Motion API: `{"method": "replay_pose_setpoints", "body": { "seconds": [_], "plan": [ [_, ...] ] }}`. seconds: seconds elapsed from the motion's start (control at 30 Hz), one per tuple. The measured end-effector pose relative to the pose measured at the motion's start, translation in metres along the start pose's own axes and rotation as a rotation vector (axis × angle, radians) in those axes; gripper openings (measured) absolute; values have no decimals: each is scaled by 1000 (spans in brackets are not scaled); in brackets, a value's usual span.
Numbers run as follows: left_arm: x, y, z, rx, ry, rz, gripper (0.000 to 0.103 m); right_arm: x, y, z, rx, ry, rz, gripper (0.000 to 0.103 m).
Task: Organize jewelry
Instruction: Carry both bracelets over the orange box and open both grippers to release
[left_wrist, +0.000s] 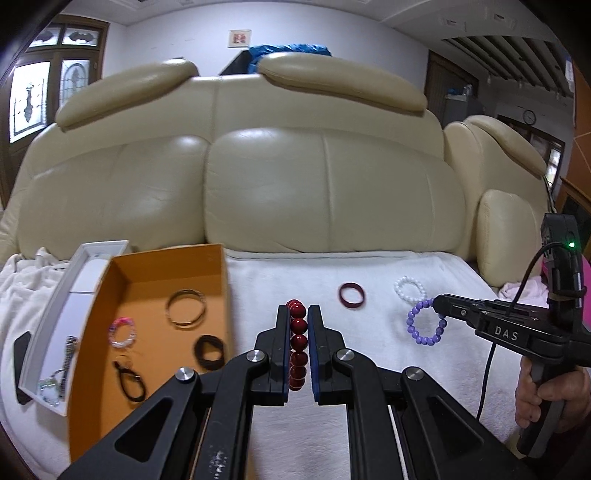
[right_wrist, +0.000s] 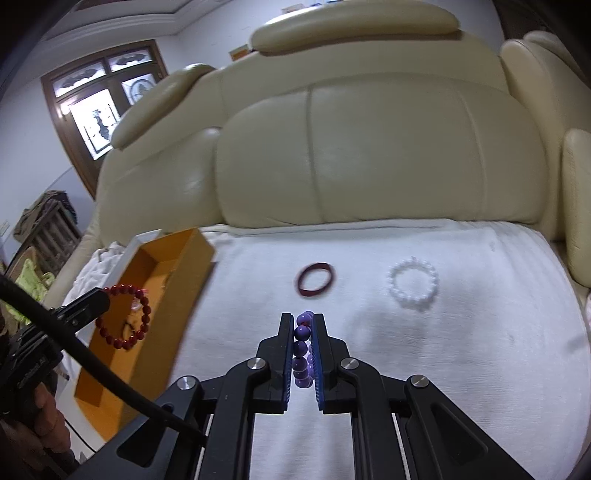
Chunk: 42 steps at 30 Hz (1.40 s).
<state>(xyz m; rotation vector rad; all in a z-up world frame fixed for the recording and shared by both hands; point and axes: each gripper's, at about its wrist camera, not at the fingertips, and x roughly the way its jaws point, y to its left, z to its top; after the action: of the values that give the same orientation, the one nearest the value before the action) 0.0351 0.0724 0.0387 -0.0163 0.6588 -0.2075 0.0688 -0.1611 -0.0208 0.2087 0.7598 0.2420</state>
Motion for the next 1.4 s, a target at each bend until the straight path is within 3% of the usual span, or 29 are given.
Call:
{"method": "replay_pose_setpoints", "body": {
  "seconds": [0.73,0.97,1.4],
  "plan": [
    [-60,69,-31,-66,-40,279,9,6,133,-13,-176,-17,220,10],
    [-62,80,-36,-75,-34,325,9,5,168,-17,-217,-15,299,10],
    [-55,104,-45,-92,-2,355,9,22,187,-22,-238,10,328,10]
  ]
}}
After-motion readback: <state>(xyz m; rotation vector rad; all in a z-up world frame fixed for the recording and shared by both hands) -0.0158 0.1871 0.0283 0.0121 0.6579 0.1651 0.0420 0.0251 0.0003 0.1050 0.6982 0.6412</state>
